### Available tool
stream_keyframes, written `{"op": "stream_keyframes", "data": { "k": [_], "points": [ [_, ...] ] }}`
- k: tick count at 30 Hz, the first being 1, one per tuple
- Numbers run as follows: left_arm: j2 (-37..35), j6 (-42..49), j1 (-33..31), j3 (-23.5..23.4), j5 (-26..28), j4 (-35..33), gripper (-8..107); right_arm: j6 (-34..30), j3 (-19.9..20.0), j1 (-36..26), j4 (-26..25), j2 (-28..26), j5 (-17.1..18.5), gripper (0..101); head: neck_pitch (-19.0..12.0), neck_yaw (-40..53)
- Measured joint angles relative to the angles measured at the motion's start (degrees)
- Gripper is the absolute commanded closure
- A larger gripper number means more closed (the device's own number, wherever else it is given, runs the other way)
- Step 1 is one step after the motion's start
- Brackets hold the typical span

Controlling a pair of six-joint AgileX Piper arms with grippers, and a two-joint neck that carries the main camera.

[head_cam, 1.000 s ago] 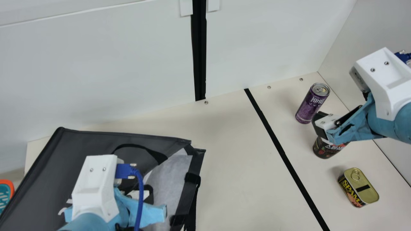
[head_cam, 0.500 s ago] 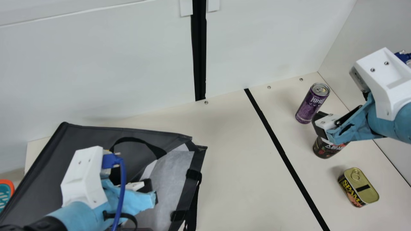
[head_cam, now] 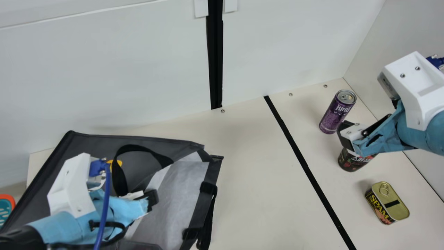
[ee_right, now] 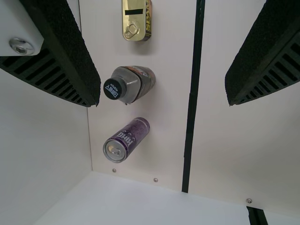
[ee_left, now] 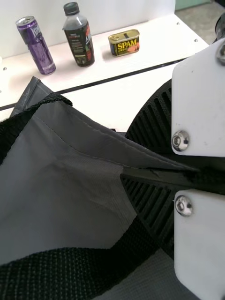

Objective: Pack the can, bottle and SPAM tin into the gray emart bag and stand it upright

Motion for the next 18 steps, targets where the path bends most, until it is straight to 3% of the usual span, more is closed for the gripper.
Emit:
{"op": "stream_keyframes", "data": {
  "k": [7, 18],
  "points": [
    [0.0, 3.9, 2.6, 0.4, 0.4, -4.5, 107, 0.0, 0.0, 0.0, 0.0, 0.0, 0.0, 6, 0.0, 0.0],
    [0.3, 6.4, 5.7, 0.7, 0.2, -5.9, 107, 0.0, 0.0, 0.0, 0.0, 0.0, 0.0, 6, 0.0, 0.0]
  ]
}}
